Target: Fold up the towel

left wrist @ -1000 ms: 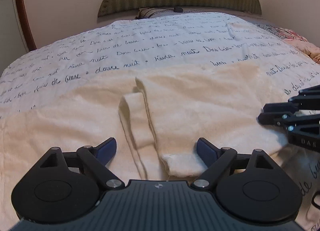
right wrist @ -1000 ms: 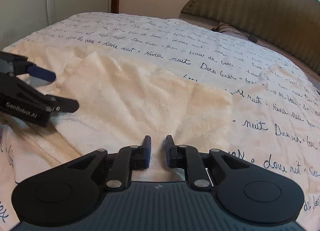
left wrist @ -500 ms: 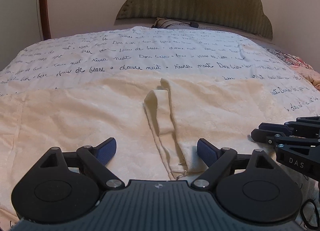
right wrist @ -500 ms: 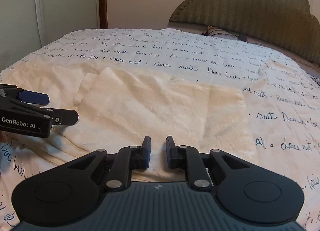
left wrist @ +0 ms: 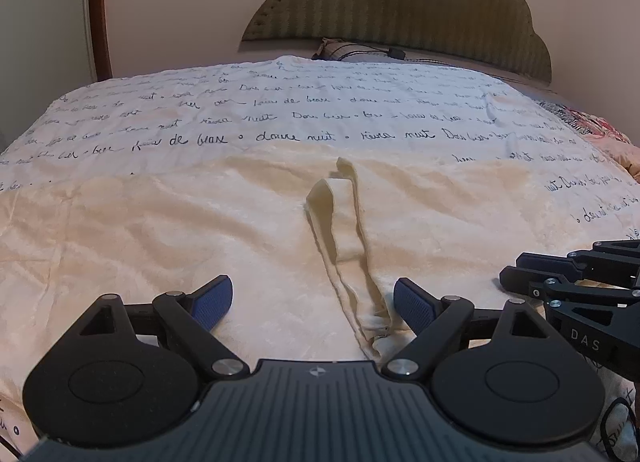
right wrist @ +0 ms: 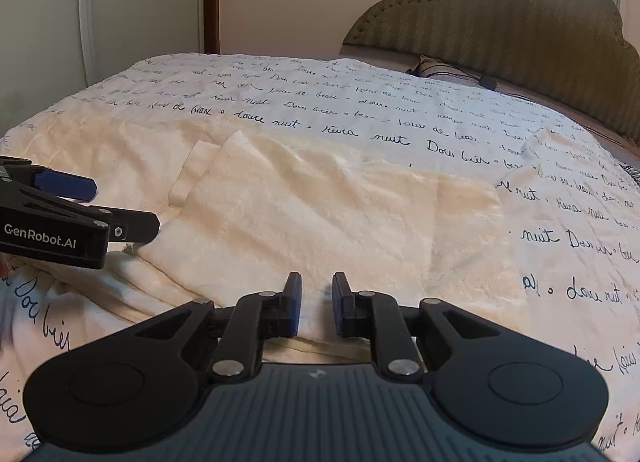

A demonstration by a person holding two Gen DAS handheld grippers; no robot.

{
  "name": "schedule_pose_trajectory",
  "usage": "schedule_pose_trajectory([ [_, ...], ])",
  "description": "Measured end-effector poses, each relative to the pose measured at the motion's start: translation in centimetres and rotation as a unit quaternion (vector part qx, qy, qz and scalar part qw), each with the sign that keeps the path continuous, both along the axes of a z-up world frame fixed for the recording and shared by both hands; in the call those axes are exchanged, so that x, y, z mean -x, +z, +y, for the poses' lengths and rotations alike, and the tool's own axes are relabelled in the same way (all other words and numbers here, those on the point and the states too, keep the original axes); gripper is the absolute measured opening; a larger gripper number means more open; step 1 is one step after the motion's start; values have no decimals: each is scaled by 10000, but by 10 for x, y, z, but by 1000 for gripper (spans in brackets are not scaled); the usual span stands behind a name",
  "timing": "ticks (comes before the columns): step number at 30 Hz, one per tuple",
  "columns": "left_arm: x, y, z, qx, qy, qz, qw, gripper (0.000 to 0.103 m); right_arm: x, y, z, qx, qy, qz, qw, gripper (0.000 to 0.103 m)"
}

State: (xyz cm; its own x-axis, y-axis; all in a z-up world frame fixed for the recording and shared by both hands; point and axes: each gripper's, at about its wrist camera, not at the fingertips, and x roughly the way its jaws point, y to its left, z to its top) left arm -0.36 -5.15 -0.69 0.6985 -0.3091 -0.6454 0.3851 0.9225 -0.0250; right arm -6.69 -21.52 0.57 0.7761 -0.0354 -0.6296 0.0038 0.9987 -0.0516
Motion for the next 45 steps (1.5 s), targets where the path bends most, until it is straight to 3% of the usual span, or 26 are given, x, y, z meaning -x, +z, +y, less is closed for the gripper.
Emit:
schedule_pose_trajectory([
  [7, 3, 2, 5, -41, 100, -70, 9999, 90, -1, 7, 12, -35, 94, -136, 9999, 16],
  [24, 1, 3, 19, -99, 314, -67, 9994, 90, -8, -2, 23, 2, 263, 44, 9996, 16],
  [32, -2, 1, 22, -224, 436, -141, 9987, 90, -55, 21, 27, 125, 445, -116, 9989, 16],
  [35, -3, 3, 28, -236, 512, -176, 9983, 90, -66, 12, 37, 122, 665, 126, 9976, 16],
  [37, -4, 4, 33, -249, 589, -189, 9978, 90, -64, -4, 51, 375, 883, 320, 9949, 16],
  [39, -7, 4, 39, -235, 666, -157, 9974, 90, -56, -7, 55, 503, 829, 164, 9951, 16],
  [45, -8, 3, 55, -194, 844, -67, 9962, 90, -47, 5, 51, -16, 594, -18, 9982, 16],
])
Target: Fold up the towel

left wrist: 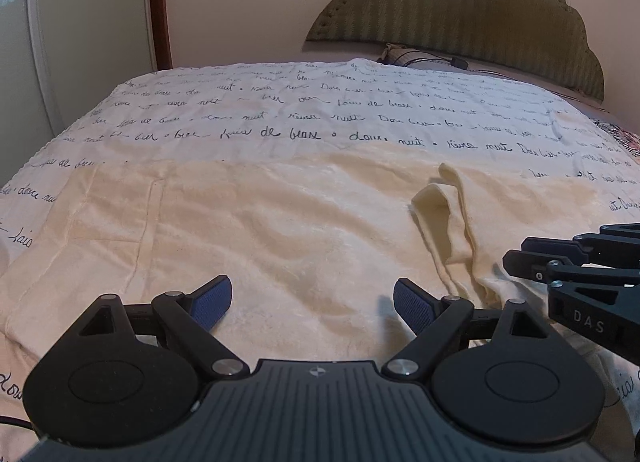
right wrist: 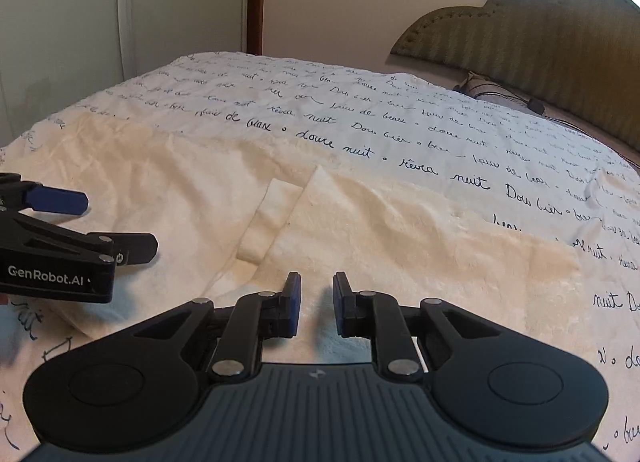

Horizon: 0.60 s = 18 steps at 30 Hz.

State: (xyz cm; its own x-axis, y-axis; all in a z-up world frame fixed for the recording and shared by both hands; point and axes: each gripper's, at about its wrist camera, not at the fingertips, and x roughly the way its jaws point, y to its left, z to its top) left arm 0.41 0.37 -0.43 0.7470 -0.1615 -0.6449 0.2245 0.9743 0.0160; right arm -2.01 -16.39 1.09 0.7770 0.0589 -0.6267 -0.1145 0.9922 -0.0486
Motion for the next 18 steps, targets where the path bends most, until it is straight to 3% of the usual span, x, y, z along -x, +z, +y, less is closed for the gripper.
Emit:
schedule_pose_trajectory([
  [7, 1, 0, 17, -90, 130, 29, 9999, 92, 3, -8, 14, 103, 61, 122, 9999, 17],
  [11, 3, 1, 23, -128, 170, 9, 9998, 94, 8, 0, 16, 30, -73, -75, 9999, 17],
  [18, 0, 2, 31, -139, 249, 17, 9996, 94, 13, 13, 40, 127, 174, -352, 9991, 17],
])
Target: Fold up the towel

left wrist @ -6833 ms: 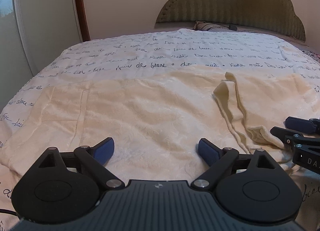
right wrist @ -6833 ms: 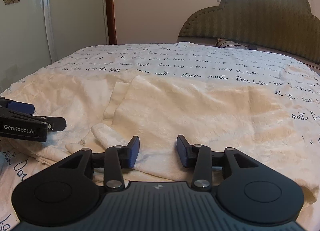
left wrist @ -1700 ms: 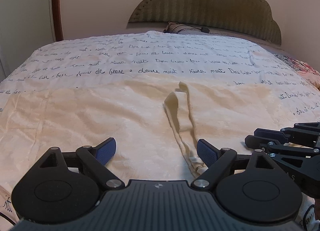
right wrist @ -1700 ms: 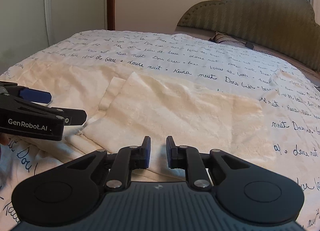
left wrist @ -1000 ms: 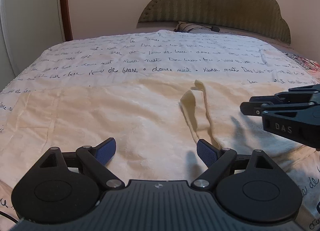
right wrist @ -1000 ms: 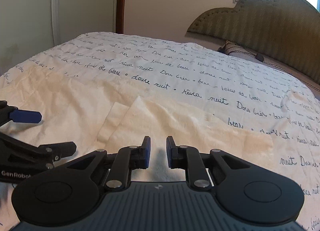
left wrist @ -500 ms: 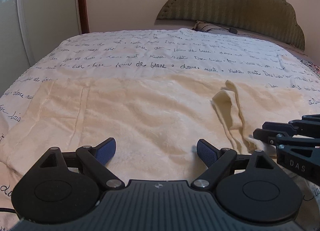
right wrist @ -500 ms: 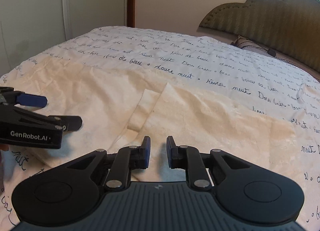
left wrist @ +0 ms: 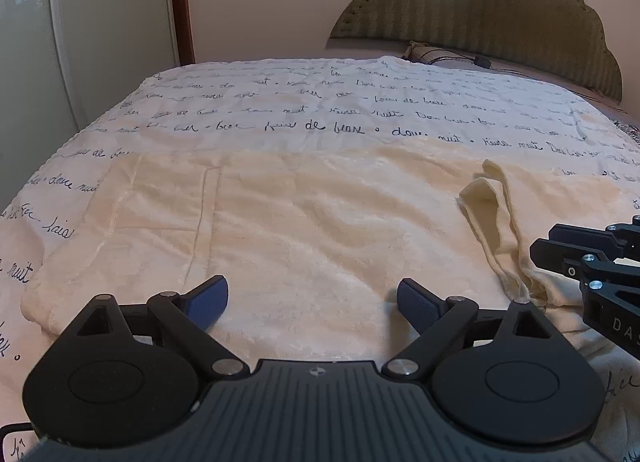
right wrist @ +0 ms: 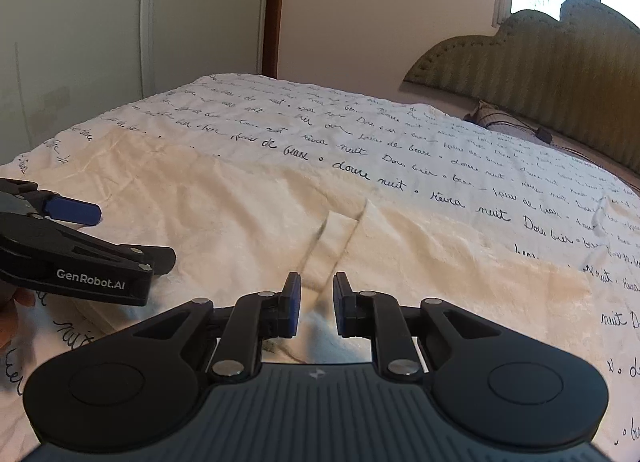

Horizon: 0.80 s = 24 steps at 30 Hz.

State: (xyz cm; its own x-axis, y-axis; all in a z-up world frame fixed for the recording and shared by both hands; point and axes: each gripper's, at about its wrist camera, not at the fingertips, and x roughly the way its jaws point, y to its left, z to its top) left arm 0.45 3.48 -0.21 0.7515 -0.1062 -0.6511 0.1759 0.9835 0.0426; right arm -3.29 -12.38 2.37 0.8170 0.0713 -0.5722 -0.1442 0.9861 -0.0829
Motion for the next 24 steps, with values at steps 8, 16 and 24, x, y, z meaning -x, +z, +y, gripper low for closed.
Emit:
schedule_pose_trajectory([
  [8, 0, -1, 4, -14, 66, 10, 10000, 94, -3, -13, 6, 53, 60, 235, 9997, 17],
  [16, 0, -4, 7, -27, 107, -6, 9999, 97, -3, -23, 9, 61, -15, 285, 9996, 19],
  [24, 1, 4, 38, 264, 159, -38, 9995, 97, 3, -25, 15, 475, -633, 20, 9969, 83],
])
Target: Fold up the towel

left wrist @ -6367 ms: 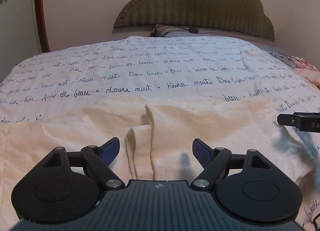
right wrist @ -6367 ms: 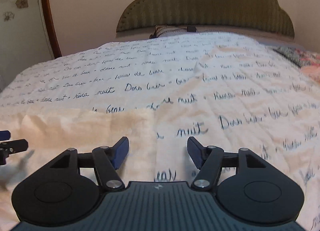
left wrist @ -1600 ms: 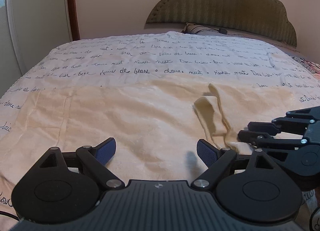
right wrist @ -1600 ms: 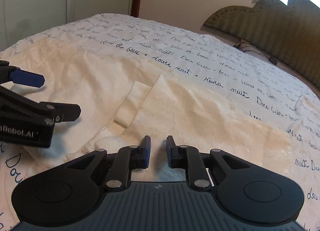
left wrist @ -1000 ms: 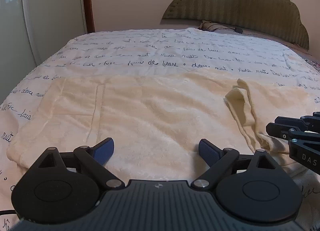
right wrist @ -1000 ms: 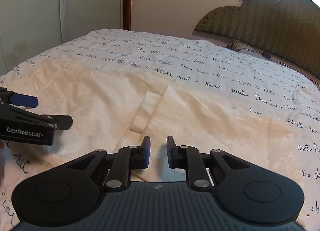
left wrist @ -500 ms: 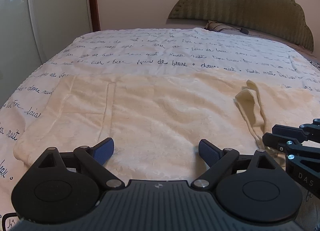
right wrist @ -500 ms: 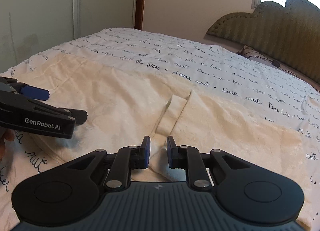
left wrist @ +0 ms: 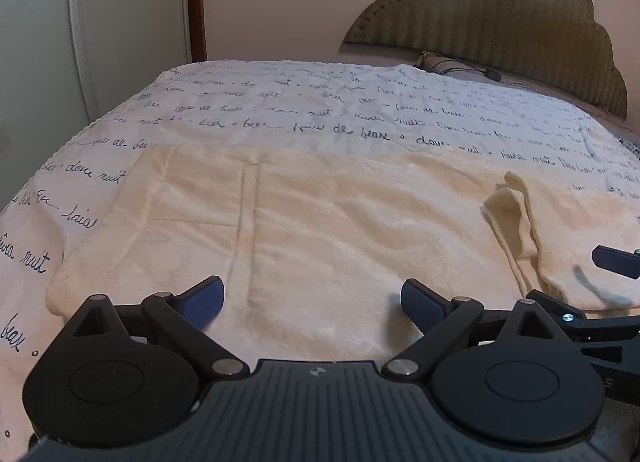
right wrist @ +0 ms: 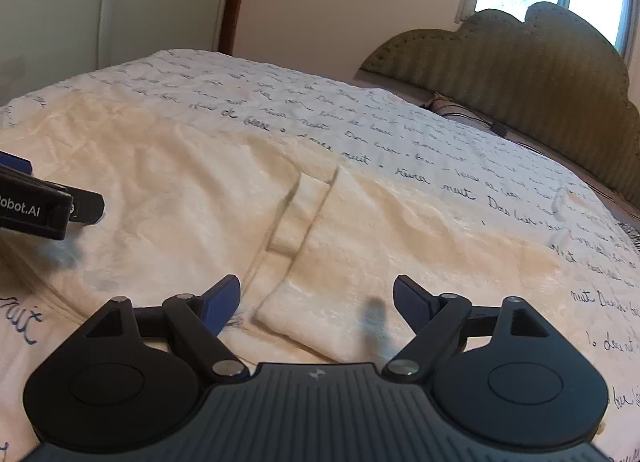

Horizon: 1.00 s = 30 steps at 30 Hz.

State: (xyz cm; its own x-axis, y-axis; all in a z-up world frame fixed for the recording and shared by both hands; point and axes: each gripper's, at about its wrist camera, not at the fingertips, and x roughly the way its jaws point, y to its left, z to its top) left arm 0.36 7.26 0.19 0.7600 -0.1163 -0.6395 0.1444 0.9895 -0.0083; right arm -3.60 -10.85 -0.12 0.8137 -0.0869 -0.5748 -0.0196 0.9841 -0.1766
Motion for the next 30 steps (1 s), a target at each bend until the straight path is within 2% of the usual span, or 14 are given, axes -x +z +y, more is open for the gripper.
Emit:
schedule_pose_trajectory([
  [3, 1, 6, 23, -56, 206, -61, 9998, 97, 7, 14, 3, -442, 255, -338, 9981, 83],
  [5, 2, 13, 40, -110, 403, -184, 9990, 97, 12, 22, 16, -411, 620, -615, 9953, 83],
  [8, -1, 24, 70, -13, 751, -139, 9971, 98, 16, 25, 48, -11, 1243, -816, 9889, 83],
  [11, 0, 34, 98, 58, 1120, -141, 9936, 99, 20, 22, 89, 544, 1856, -951, 9765, 83],
  [13, 0, 39, 116, 181, 1325, -123, 9909, 100, 19, 21, 112, 731, 2275, -897, 9669, 83],
  [16, -3, 40, 142, 585, 1554, 183, 9859, 100, 20, 15, 144, 1042, 2641, -928, 9544, 83],
  [20, -7, 32, 169, 1465, 1535, 623, 9752, 100, 15, 3, 177, 1525, 2973, -836, 9388, 83],
  [22, -10, 27, 176, 1729, 1483, 783, 9706, 100, 14, -2, 186, 1645, 3046, -744, 9352, 83],
  [26, -17, 18, 181, 2158, 1237, 1006, 9633, 100, 9, -15, 200, 2162, 2826, -879, 9304, 82],
  [30, -28, 5, 179, 2713, 1026, 1312, 9480, 100, 6, -19, 215, 2460, 2751, -1130, 9225, 82],
])
